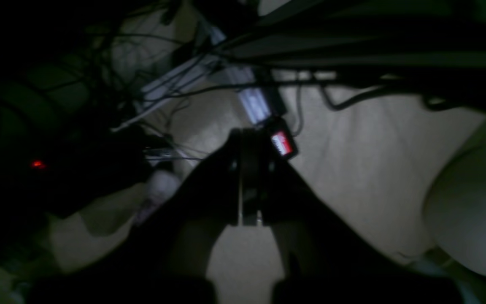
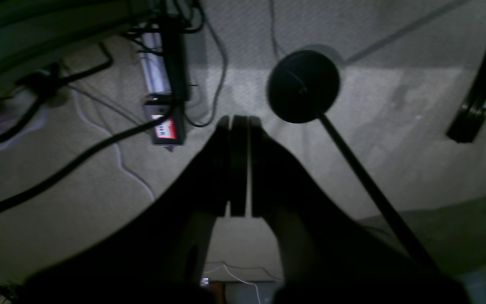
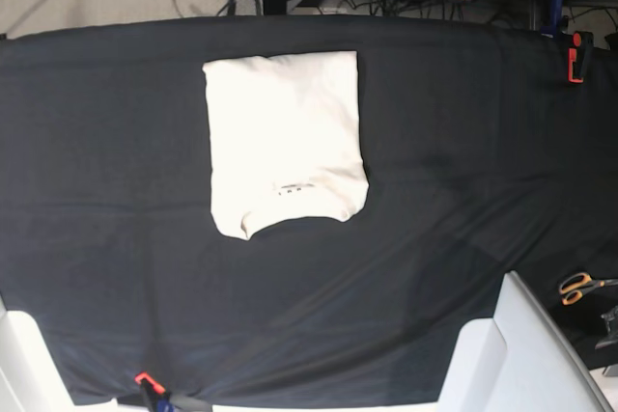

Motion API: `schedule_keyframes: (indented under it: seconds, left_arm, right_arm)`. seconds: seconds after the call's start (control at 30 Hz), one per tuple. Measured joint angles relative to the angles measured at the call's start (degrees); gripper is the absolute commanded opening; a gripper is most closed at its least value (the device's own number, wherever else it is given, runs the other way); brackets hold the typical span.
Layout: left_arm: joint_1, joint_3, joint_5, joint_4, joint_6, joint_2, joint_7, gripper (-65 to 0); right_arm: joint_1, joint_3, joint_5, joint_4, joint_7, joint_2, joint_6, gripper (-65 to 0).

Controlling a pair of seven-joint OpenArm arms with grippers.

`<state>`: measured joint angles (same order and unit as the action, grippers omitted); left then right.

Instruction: Fold the T-shirt properly

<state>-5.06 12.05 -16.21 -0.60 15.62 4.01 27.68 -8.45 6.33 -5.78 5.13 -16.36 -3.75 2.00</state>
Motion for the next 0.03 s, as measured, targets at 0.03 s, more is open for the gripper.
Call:
schedule_keyframes:
  seconds: [0.03]
  left_arm:
    - [0.1, 0.0, 0.0, 0.0, -0.1, 0.0, 0.0, -65.0]
  right_arm:
    - [0.0, 0.0, 0.0, 0.0, 0.0, -0.1, 0.0, -64.4]
